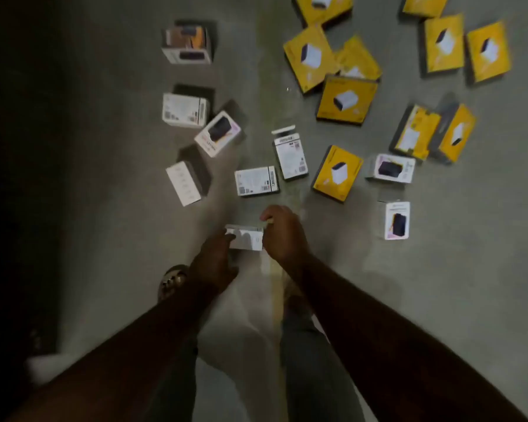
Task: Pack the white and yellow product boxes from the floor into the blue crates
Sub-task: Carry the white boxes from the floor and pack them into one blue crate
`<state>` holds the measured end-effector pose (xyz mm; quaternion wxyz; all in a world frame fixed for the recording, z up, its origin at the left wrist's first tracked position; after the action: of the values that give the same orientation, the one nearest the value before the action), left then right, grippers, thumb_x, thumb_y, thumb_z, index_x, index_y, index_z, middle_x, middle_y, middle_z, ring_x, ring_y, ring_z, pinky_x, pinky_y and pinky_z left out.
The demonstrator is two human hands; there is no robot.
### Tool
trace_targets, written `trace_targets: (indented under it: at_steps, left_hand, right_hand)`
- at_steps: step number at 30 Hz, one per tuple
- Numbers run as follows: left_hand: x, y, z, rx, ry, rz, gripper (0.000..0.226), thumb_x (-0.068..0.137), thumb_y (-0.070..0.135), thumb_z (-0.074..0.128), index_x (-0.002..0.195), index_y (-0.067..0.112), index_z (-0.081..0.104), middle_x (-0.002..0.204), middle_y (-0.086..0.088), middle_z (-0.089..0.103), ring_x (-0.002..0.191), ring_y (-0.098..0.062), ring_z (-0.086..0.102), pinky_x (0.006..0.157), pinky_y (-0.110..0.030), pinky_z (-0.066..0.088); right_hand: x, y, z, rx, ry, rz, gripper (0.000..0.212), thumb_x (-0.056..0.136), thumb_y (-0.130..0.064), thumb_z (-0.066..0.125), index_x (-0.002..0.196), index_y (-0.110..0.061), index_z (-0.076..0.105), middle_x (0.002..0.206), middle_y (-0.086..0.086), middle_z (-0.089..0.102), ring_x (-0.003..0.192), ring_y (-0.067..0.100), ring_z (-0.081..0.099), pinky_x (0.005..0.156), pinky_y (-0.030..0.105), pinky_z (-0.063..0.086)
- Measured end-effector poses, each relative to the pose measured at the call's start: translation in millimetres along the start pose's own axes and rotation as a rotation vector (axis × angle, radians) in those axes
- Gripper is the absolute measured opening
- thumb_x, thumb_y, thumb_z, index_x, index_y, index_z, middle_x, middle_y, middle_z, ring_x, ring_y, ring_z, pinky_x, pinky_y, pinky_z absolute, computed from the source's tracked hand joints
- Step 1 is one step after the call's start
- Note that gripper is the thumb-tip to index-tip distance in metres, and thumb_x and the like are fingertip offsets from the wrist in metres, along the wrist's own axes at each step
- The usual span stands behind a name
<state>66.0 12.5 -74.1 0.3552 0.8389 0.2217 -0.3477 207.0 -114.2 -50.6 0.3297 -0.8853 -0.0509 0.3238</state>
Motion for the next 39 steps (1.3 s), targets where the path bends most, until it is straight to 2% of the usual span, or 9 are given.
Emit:
trace_targets:
  at_steps: [4, 8, 11, 17, 22, 28, 32, 36, 39]
  left_hand:
    - [50, -11, 49, 0.247, 0.046, 0.089, 0.086, 0.079, 0.006, 0.073, 0.155, 0.012, 0.033, 0.164, -0.014, 0.025, 0.151, -0.035, 0.024, 0.123, -0.047, 0.023]
    - [84, -22, 75, 0.439, 0.073, 0.142, 0.077, 0.082, 0.008, 0.066, 0.153, 0.012, 0.037, 0.157, -0.009, 0.038, 0.145, -0.033, 0.033, 0.122, -0.048, 0.021]
    - [98, -36, 86, 0.429, 0.052, 0.137, 0.067, 0.083, 0.012, 0.068, 0.147, 0.011, 0.046, 0.146, -0.010, 0.052, 0.133, -0.033, 0.048, 0.117, -0.044, 0.030]
    - [98, -45, 93, 0.459, 0.138, 0.222, 0.070, 0.067, 0.010, 0.077, 0.134, 0.006, 0.060, 0.129, -0.014, 0.065, 0.112, -0.037, 0.062, 0.100, -0.045, 0.049]
    - [96, -67, 80, 0.035, 0.114, 0.000, 0.063, 0.073, 0.036, 0.070, 0.132, 0.019, 0.056, 0.124, -0.008, 0.065, 0.110, -0.033, 0.063, 0.092, -0.043, 0.053]
    - [-8, -96, 3, -0.605, 0.163, -0.450, 0.076, 0.071, 0.046, 0.086, 0.133, 0.023, 0.050, 0.122, 0.003, 0.064, 0.101, -0.015, 0.065, 0.086, -0.036, 0.058]
    - [-115, -57, -72, -0.987, 0.204, -0.451, 0.062, 0.068, 0.029, 0.080, 0.124, 0.023, 0.055, 0.123, -0.004, 0.067, 0.106, -0.018, 0.069, 0.089, -0.039, 0.059]
    - [-230, 29, -155, -1.176, 0.246, -0.377, 0.039, 0.090, 0.000, 0.064, 0.124, 0.016, 0.054, 0.118, -0.007, 0.067, 0.090, -0.013, 0.072, 0.067, -0.026, 0.059]
    - [-318, 97, -218, -1.320, 0.322, -0.281, 0.039, 0.095, -0.005, 0.047, 0.129, 0.011, 0.052, 0.120, -0.013, 0.068, 0.083, -0.015, 0.075, 0.063, -0.028, 0.059]
  right_hand:
    - [53, 30, 39, -0.152, 0.024, -0.153, 0.051, 0.071, 0.003, 0.059, 0.121, -0.002, 0.067, 0.129, 0.021, 0.063, 0.120, 0.041, 0.061, 0.102, 0.052, 0.051]
    - [98, 36, 84, -0.579, -0.127, -0.248, 0.082, 0.074, -0.002, 0.070, 0.151, -0.010, 0.043, 0.163, 0.020, 0.032, 0.152, 0.041, 0.026, 0.122, 0.053, 0.031]
    - [116, 44, 97, -0.786, -0.125, -0.281, 0.094, 0.079, -0.008, 0.077, 0.159, -0.017, 0.028, 0.165, 0.017, 0.025, 0.150, 0.039, 0.026, 0.113, 0.052, 0.038]
    - [133, 31, 90, -0.835, 0.062, -0.422, 0.080, 0.079, -0.031, 0.080, 0.148, -0.016, 0.044, 0.147, 0.017, 0.045, 0.127, 0.037, 0.047, 0.091, 0.048, 0.045]
    - [141, 40, 84, -0.600, 0.018, -0.323, 0.079, 0.069, -0.050, 0.084, 0.130, -0.015, 0.048, 0.114, 0.010, 0.066, 0.099, 0.031, 0.066, 0.079, 0.039, 0.050]
    - [59, 61, 35, 0.058, -0.049, 0.146, 0.082, 0.059, -0.063, 0.082, 0.123, -0.020, 0.054, 0.123, 0.006, 0.062, 0.115, 0.024, 0.061, 0.098, 0.039, 0.051]
    - [-38, -28, -4, 0.286, -0.170, 0.177, 0.074, 0.069, -0.032, 0.095, 0.120, -0.021, 0.043, 0.119, 0.003, 0.066, 0.102, 0.018, 0.067, 0.098, 0.036, 0.054]
    - [-131, -157, -73, 0.351, -0.264, 0.011, 0.079, 0.070, -0.037, 0.094, 0.124, -0.028, 0.038, 0.111, -0.022, 0.062, 0.097, -0.009, 0.063, 0.083, 0.016, 0.054]
    - [-190, -258, -132, 0.427, -0.295, -0.150, 0.071, 0.081, -0.038, 0.086, 0.132, -0.030, 0.038, 0.119, -0.019, 0.061, 0.108, -0.002, 0.065, 0.085, 0.017, 0.052]
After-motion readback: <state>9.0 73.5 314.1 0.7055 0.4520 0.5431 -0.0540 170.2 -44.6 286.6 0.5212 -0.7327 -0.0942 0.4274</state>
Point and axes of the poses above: each hand's wrist, its own x-axis towards the middle knuckle, its own z-axis out of the palm, y = z × x, the point moved 10 cm from there along x, towards the middle knuckle
